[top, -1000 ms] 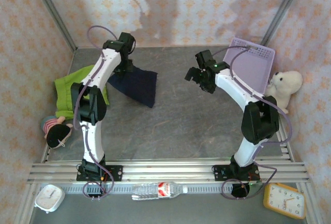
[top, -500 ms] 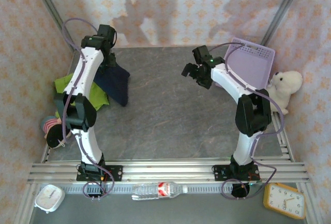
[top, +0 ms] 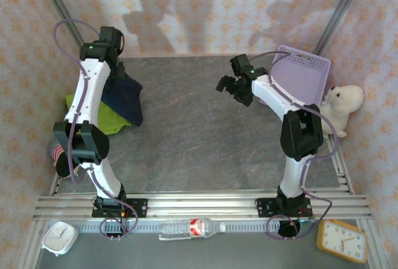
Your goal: Fold and stack the mixed laundry pile
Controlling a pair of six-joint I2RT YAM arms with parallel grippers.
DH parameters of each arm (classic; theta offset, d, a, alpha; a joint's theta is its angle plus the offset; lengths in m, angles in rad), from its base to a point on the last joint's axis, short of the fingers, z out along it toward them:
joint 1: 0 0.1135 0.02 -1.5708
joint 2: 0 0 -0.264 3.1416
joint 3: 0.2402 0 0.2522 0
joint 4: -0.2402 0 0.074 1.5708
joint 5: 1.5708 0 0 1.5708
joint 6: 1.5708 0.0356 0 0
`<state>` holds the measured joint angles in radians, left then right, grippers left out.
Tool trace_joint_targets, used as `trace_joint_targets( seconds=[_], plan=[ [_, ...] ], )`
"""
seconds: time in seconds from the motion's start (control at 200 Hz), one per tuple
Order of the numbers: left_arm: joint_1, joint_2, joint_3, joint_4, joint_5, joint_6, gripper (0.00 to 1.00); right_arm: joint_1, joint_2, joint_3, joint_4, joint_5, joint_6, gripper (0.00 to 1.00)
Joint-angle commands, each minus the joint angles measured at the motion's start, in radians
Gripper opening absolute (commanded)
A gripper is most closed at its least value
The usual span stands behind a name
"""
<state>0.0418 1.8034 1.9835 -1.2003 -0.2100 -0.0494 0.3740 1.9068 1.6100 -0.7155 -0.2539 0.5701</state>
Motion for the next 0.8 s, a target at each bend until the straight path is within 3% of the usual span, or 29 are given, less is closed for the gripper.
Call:
trace_joint_targets(
  seconds=[0.0, 0.16, 0.235, 0.255, 0.275, 0.41, 0.595, 0.796],
  plan=[
    [0.053, -0.096, -0.030, 0.012, 0.010, 0.036, 0.00, -0.003, 0.022, 0.022, 0.005, -0.015, -0.020, 0.99],
    [0.203, -0.125, -0.153, 0.077, 0.032, 0.036, 0.03, -0.004, 0.046, 0.057, -0.017, -0.027, -0.033, 0.99],
    [0.284, -0.110, -0.199, 0.089, -0.035, -0.004, 0.79, -0.003, 0.052, 0.081, -0.036, -0.023, -0.051, 0.99],
    [0.305, -0.098, -0.193, 0.079, -0.065, -0.022, 0.92, -0.005, 0.053, 0.087, -0.041, -0.022, -0.054, 0.99],
    [0.326, -0.083, -0.181, 0.058, -0.092, -0.045, 0.99, -0.006, 0.052, 0.092, -0.048, -0.019, -0.060, 0.99],
    [0.400, -0.064, -0.133, 0.022, -0.077, -0.109, 1.00, -0.011, 0.040, 0.100, -0.075, 0.007, -0.085, 0.99],
    [0.388, -0.118, -0.169, 0.068, 0.031, -0.116, 1.00, -0.038, -0.014, 0.026, -0.041, 0.016, -0.081, 0.99],
    [0.330, -0.191, -0.313, 0.154, 0.123, -0.122, 1.00, -0.068, -0.086, -0.077, -0.031, 0.110, -0.147, 0.99]
  ],
)
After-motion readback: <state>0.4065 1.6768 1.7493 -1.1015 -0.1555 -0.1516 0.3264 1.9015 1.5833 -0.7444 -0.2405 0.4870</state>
